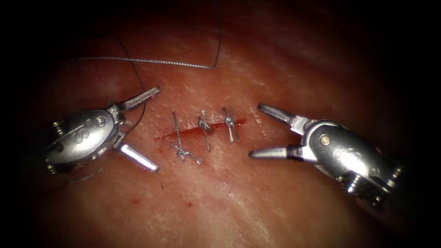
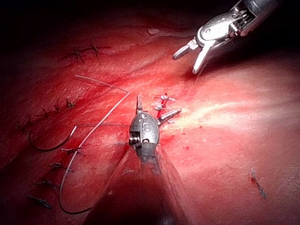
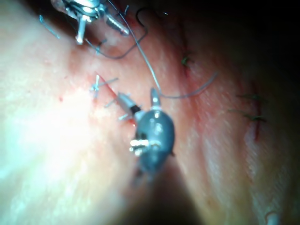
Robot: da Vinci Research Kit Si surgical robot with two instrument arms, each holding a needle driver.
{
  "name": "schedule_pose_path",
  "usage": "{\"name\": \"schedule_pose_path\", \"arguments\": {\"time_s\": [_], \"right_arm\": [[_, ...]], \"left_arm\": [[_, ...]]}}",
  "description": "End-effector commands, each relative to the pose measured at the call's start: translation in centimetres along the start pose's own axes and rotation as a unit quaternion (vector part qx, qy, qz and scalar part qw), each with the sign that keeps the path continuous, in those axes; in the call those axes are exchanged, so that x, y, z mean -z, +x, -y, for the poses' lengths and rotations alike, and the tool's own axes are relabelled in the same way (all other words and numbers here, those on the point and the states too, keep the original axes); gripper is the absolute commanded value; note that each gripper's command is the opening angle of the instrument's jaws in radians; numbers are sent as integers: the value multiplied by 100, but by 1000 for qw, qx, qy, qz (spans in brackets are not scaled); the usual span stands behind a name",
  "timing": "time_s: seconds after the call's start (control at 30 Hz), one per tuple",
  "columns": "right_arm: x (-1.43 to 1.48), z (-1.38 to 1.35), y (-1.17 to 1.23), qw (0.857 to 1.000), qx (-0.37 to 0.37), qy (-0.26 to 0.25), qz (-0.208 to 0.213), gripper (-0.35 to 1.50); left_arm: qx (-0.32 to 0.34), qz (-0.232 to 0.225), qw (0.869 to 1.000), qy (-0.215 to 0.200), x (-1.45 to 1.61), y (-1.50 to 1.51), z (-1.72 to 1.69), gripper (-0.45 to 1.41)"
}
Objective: Wound Closure
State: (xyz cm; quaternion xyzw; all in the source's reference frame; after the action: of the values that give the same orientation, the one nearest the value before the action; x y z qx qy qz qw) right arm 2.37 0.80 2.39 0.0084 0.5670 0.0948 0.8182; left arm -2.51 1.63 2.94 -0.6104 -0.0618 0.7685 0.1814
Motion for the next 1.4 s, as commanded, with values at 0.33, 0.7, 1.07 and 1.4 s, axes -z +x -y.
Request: {"name": "schedule_pose_path", "arguments": {"time_s": [0.33,0.7,1.07,1.4], "right_arm": [[13,3,-10,1000,13,-8,6,111],[22,1,-22,999,18,-25,13,109],[22,1,-27,999,19,-32,11,109],[22,2,-25,999,19,-34,10,109]], "left_arm": [[-3,-2,1000,-14,16,-16,14,62],[-7,-7,1000,-23,18,-28,17,59],[-10,-7,1000,-21,15,-34,14,59],[-13,-7,1000,-21,14,-42,13,56]]}}
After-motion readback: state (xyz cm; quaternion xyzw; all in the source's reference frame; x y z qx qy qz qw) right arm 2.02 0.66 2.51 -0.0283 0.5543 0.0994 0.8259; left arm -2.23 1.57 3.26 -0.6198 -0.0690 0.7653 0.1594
